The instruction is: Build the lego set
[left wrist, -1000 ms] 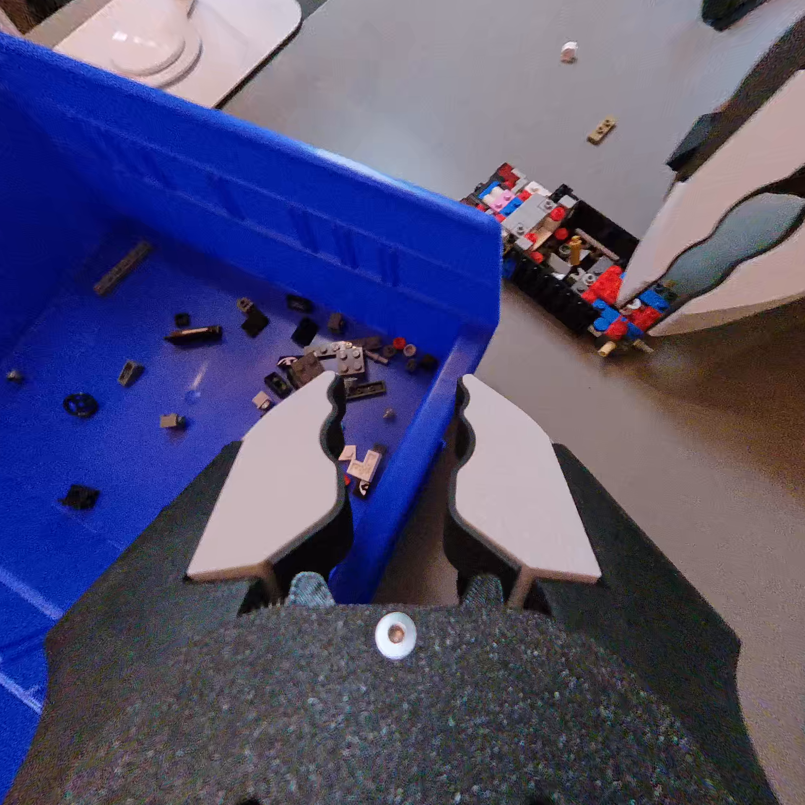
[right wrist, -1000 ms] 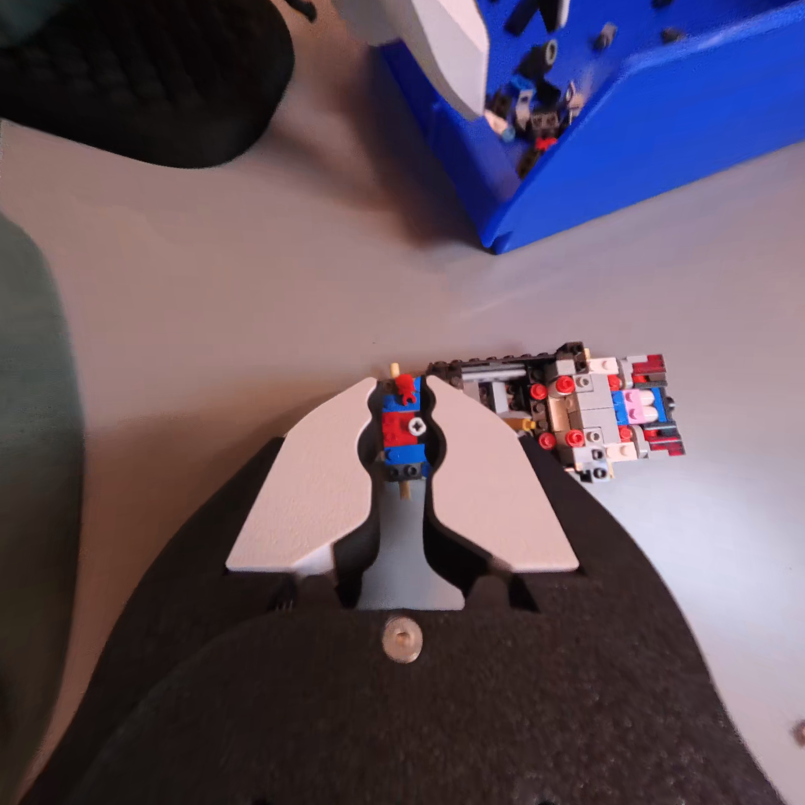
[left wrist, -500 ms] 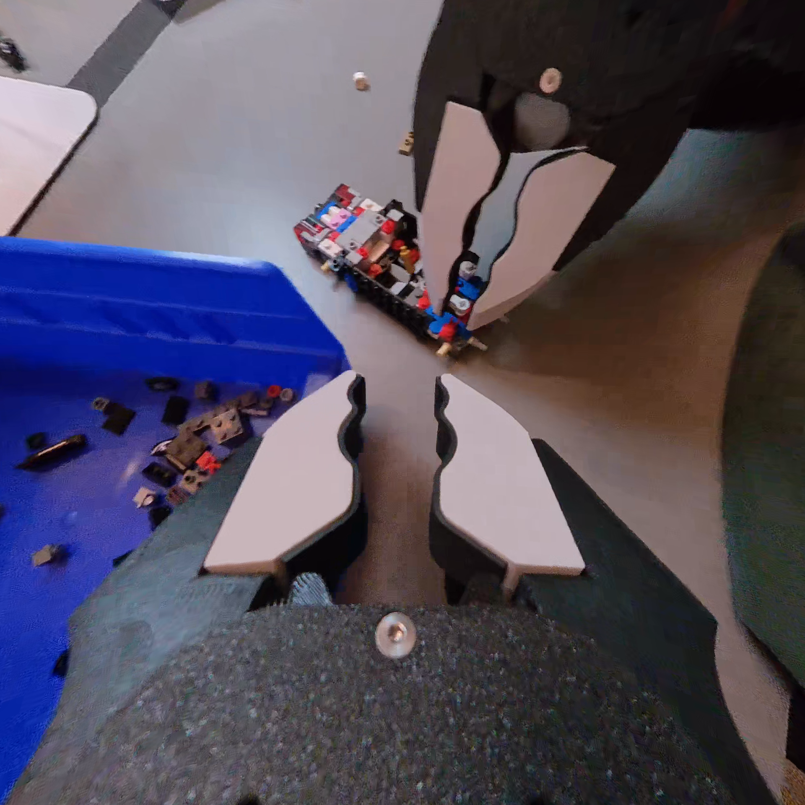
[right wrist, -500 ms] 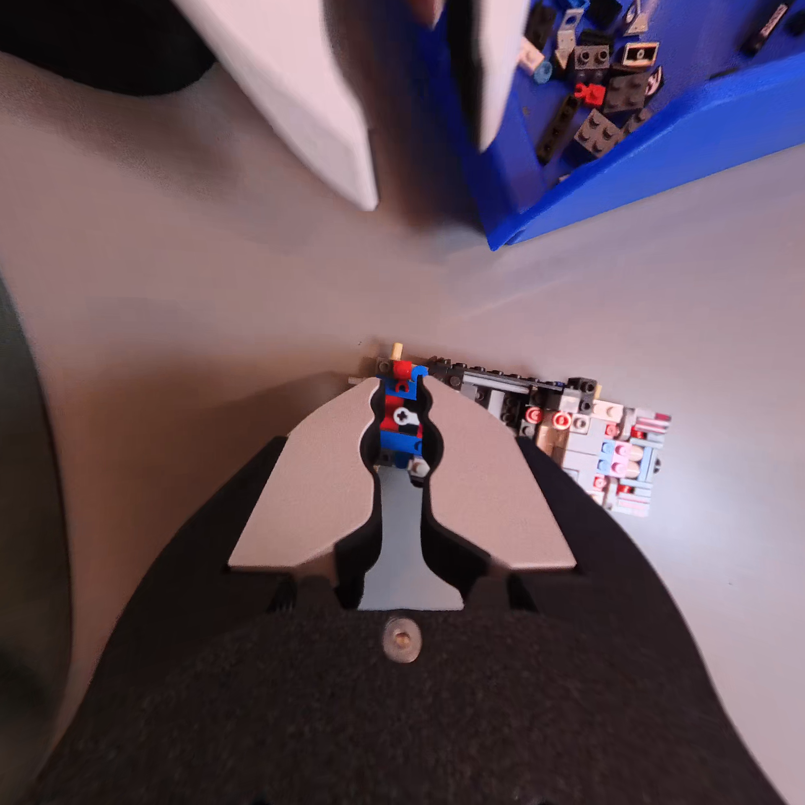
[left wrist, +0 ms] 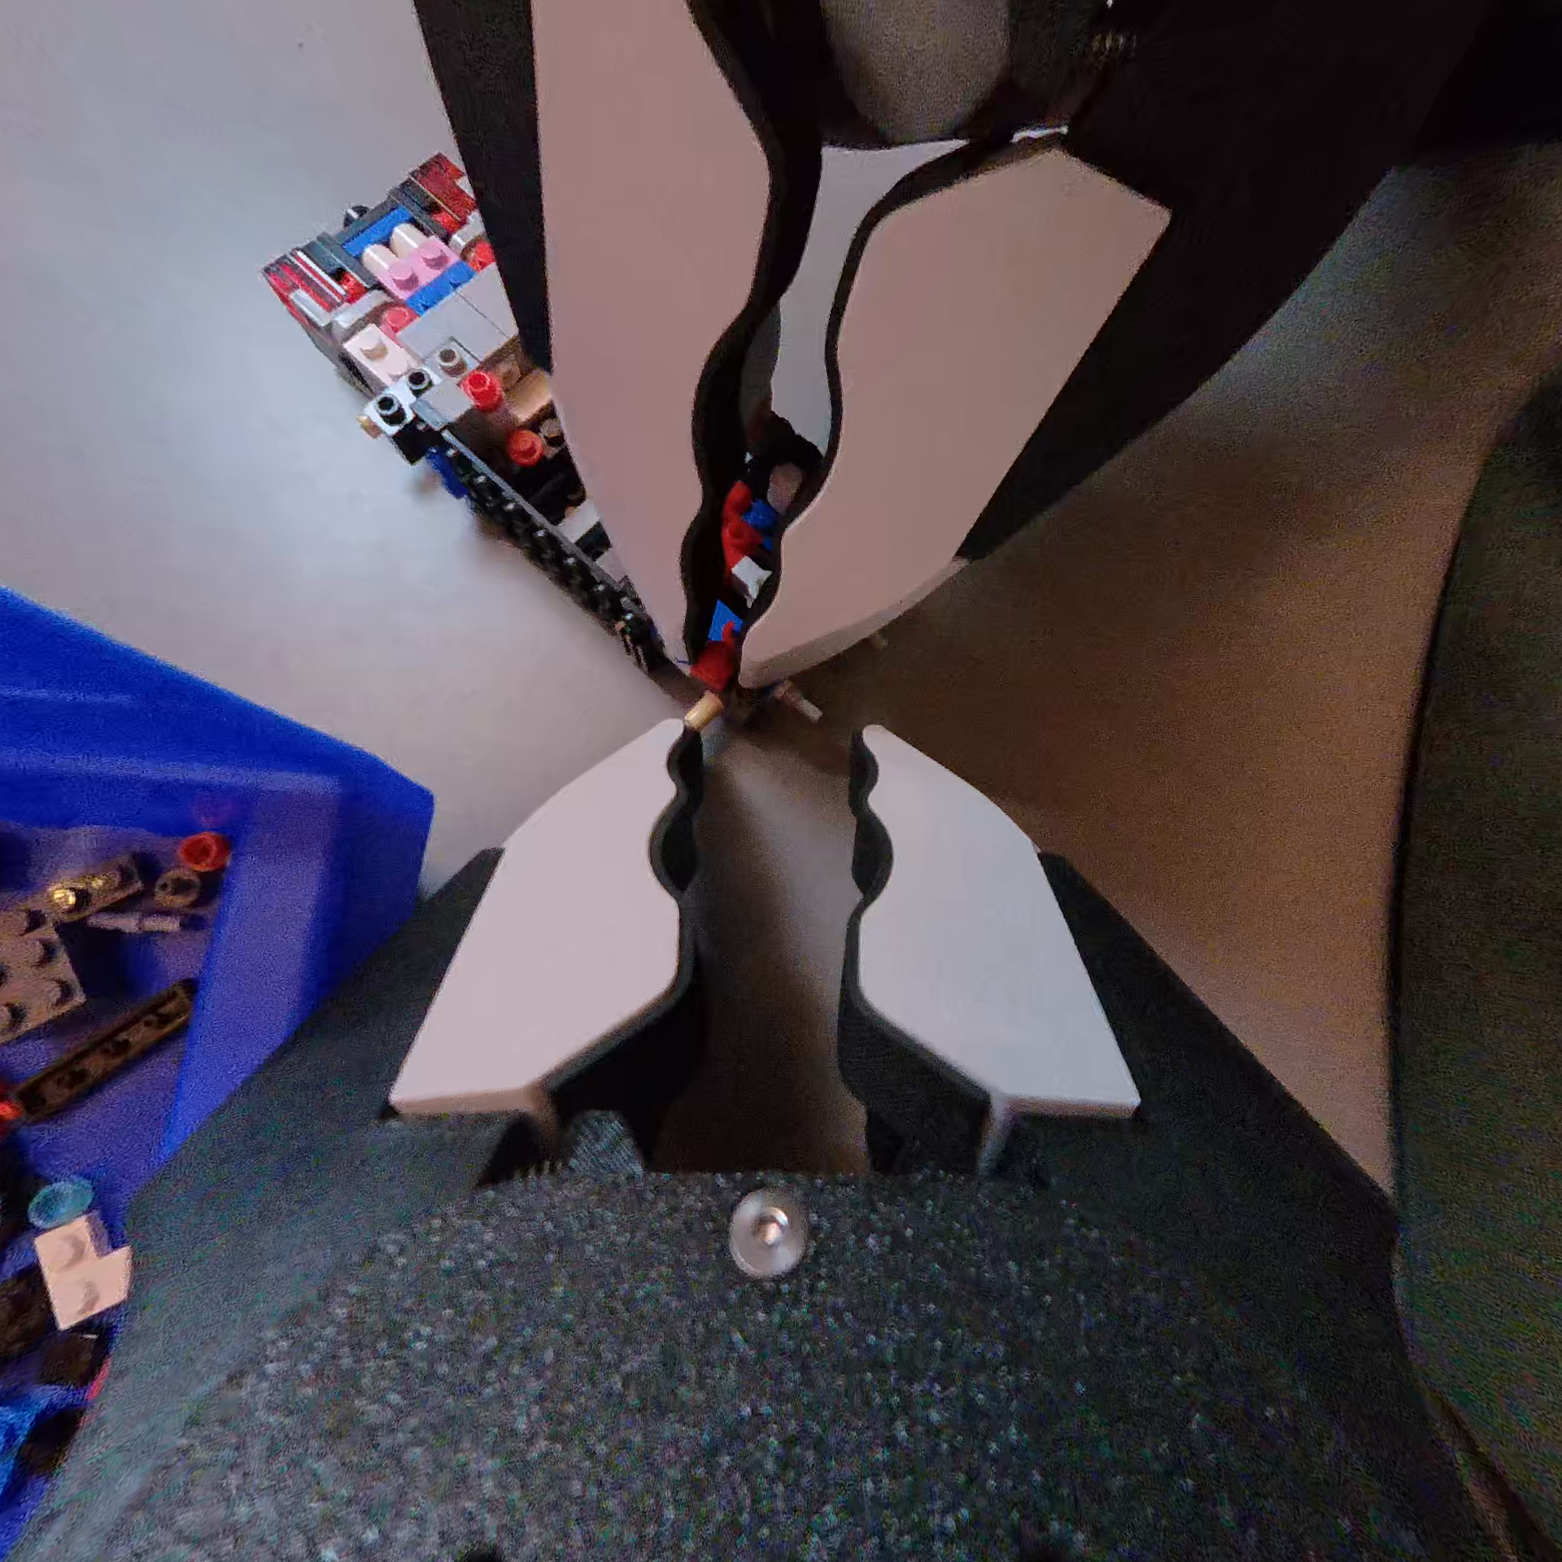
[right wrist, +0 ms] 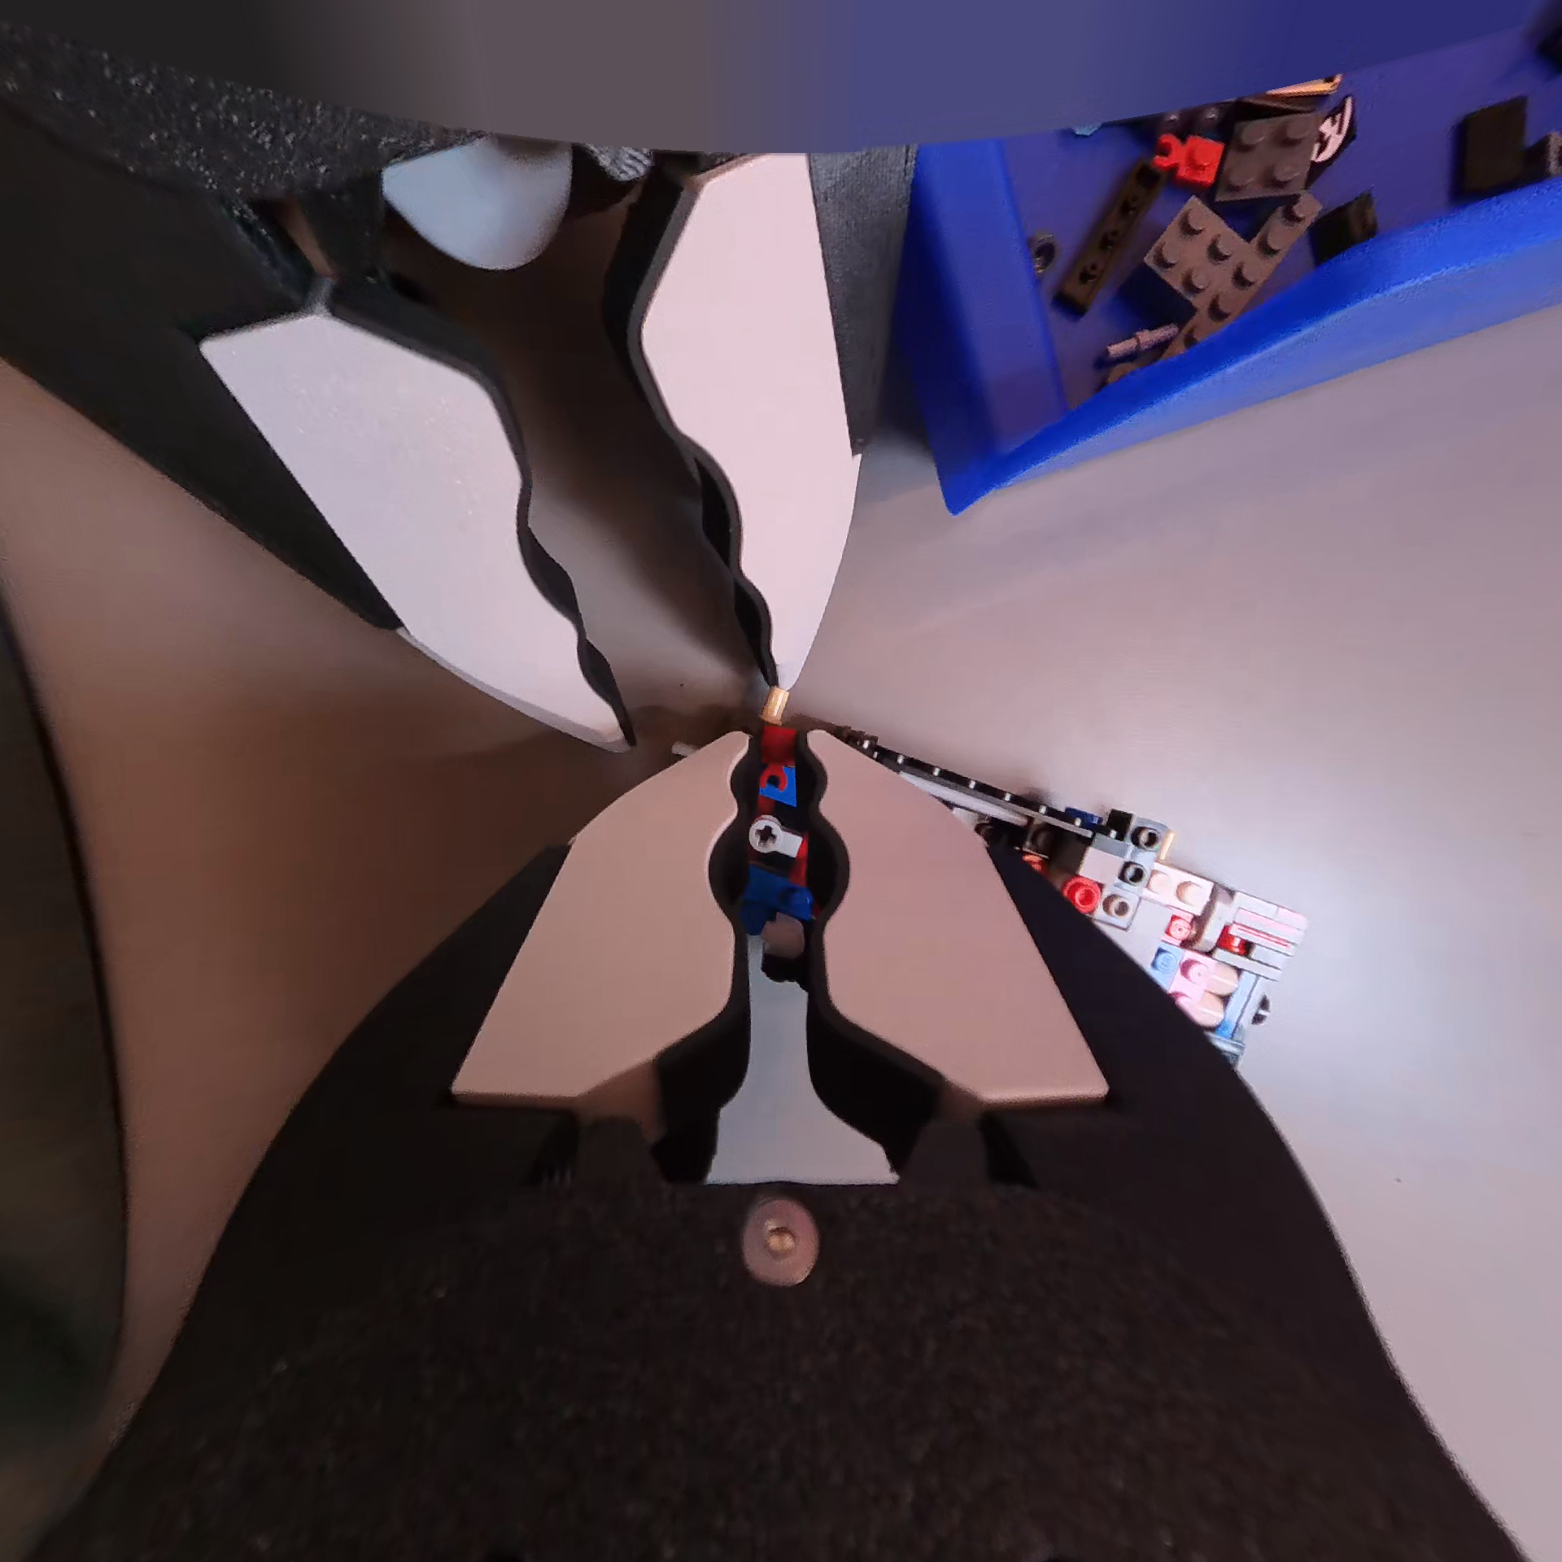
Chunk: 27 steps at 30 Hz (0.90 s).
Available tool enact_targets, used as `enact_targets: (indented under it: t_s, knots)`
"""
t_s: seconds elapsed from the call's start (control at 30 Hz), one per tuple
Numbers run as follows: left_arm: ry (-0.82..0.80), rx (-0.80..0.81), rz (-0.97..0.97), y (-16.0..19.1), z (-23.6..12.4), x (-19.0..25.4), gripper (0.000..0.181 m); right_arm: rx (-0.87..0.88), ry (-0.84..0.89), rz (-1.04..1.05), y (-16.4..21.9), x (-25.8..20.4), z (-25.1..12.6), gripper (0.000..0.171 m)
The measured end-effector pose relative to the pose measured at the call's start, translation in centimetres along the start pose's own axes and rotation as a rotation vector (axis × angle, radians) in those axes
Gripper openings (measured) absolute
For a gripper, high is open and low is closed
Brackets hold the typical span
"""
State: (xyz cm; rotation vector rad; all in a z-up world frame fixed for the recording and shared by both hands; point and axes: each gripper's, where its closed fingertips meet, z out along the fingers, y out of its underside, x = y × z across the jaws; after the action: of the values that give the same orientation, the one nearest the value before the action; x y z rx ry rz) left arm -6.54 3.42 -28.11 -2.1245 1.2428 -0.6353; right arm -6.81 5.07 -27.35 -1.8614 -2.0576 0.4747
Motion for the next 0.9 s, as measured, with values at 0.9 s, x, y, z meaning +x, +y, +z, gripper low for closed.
enact_targets:
  t_s: [0.9]
  knots:
    - [0.529,0.554,-0.365,-8.5,-4.2,4.0,0.022,0.862,0.046,-0.082,-1.4,-2.5,-9.4,0.007]
